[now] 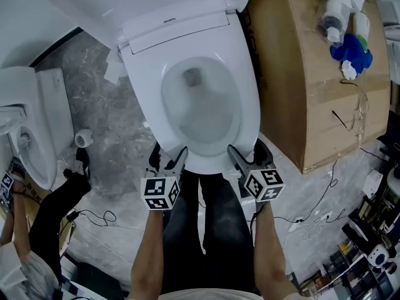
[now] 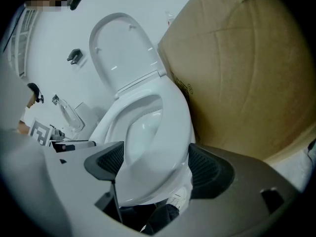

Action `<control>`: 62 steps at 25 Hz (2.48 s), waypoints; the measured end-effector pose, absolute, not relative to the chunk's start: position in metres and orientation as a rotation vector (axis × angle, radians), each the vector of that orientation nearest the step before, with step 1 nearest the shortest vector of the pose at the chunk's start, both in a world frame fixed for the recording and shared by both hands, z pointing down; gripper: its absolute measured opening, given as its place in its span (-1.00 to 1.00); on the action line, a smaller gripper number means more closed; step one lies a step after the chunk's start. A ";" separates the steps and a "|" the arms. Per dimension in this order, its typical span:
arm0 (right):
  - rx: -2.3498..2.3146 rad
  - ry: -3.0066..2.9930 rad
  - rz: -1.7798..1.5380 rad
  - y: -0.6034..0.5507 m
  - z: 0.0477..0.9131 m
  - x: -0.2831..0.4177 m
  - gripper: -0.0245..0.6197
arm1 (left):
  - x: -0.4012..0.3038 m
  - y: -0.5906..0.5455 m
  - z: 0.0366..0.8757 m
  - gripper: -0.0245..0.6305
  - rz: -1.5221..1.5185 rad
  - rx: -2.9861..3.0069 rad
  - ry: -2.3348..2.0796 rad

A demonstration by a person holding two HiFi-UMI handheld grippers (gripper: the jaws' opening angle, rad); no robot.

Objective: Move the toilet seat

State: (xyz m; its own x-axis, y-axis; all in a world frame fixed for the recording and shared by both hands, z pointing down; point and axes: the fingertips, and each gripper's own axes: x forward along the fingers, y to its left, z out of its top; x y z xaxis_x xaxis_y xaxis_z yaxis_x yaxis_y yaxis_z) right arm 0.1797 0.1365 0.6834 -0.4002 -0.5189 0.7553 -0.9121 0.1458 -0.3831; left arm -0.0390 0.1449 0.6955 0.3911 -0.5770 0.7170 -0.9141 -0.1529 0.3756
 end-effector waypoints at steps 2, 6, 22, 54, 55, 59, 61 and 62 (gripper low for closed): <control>1.365 -1.990 1.170 0.136 0.675 0.179 0.36 | -0.040 0.144 0.689 0.25 0.511 1.842 -1.296; 1.371 -1.999 1.162 0.134 0.660 0.182 0.27 | -0.041 0.142 0.674 0.25 0.477 1.841 -1.304; 1.508 -2.073 1.191 0.116 0.596 0.182 0.08 | -0.051 0.127 0.613 0.23 0.360 1.899 -1.409; 1.724 -2.221 1.390 0.077 0.506 0.175 0.04 | -0.028 0.110 0.497 -0.89 0.366 2.171 -1.558; 1.729 -2.224 1.395 0.076 0.504 0.175 0.04 | -0.029 0.108 0.495 -0.89 0.347 2.151 -1.567; 1.742 -2.244 1.418 0.073 0.499 0.174 0.04 | -0.033 0.103 0.488 -0.89 0.307 2.167 -1.553; 1.729 -2.252 1.416 0.073 0.498 0.174 0.04 | -0.031 0.102 0.486 -0.89 0.318 2.180 -1.522; 1.724 -2.257 1.413 0.072 0.496 0.174 0.04 | -0.032 0.101 0.484 -0.89 0.318 2.188 -1.517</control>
